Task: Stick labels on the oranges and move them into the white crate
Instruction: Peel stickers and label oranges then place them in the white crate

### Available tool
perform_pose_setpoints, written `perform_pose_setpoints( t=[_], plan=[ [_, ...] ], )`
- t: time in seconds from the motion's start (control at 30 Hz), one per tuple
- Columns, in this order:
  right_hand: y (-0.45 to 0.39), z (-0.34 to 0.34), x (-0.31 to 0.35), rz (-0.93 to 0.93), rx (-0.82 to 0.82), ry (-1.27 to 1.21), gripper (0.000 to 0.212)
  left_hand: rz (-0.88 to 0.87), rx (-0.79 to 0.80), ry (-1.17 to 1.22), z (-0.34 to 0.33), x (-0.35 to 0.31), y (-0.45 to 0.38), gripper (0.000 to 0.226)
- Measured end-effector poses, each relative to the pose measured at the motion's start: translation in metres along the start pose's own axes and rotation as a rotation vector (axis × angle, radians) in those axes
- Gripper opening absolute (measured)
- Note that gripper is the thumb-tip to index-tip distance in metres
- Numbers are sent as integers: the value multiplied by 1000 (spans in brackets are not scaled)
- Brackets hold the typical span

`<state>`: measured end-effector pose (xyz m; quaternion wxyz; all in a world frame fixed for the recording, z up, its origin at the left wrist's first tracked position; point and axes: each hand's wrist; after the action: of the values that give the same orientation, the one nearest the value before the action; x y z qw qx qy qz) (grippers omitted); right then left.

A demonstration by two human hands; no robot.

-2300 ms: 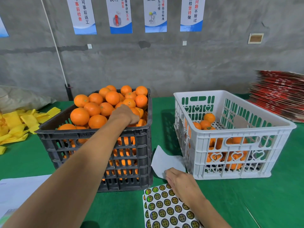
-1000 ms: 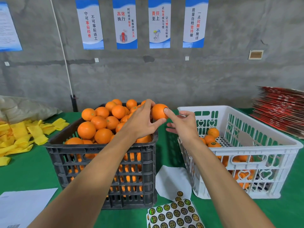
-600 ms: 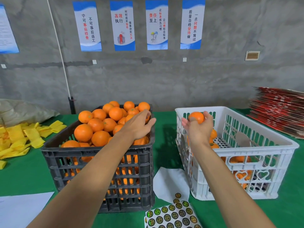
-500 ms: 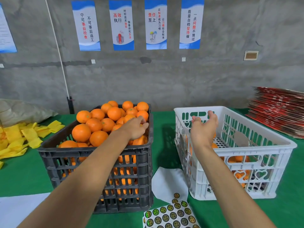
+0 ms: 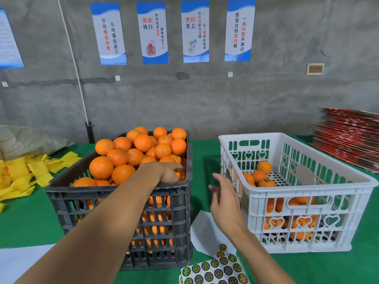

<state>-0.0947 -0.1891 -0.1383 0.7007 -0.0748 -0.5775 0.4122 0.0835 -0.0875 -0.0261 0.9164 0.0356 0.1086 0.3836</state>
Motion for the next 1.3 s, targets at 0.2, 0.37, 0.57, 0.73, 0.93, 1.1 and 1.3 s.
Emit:
perform_pose_setpoints(
  t=[0.2,0.37,0.57,0.73,0.93,1.1,1.3],
  plan=[
    [38,0,-51,-114,412,576,52,30,2,-58,1,0,-4,74],
    [64,3,-73,-99,534,667,33,44,-39,-185,2,-5,-6,69],
    [73,11,-77,-23,540,536,22,1,-83,-163,1,-7,-1,22],
    [75,15,-86,32,489,484,32,15,-77,-88,-1,-4,1,32],
    [80,18,-86,29,472,511,34,59,-55,-97,-3,2,-5,64],
    [81,15,-92,5,457,473,33,82,-3,-145,-5,7,-10,49],
    [84,8,-92,-38,389,433,28,101,5,-162,-6,10,-10,49]
  ],
)
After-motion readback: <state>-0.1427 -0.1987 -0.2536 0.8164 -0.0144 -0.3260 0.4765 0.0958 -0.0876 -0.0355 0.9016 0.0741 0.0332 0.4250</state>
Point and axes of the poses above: each hand's wrist, its own y-axis away from the middle knuckle, its own z-axis out of the back of the hand, x = y × z, and after that the axes turned 11 degrees about -x, right-handed
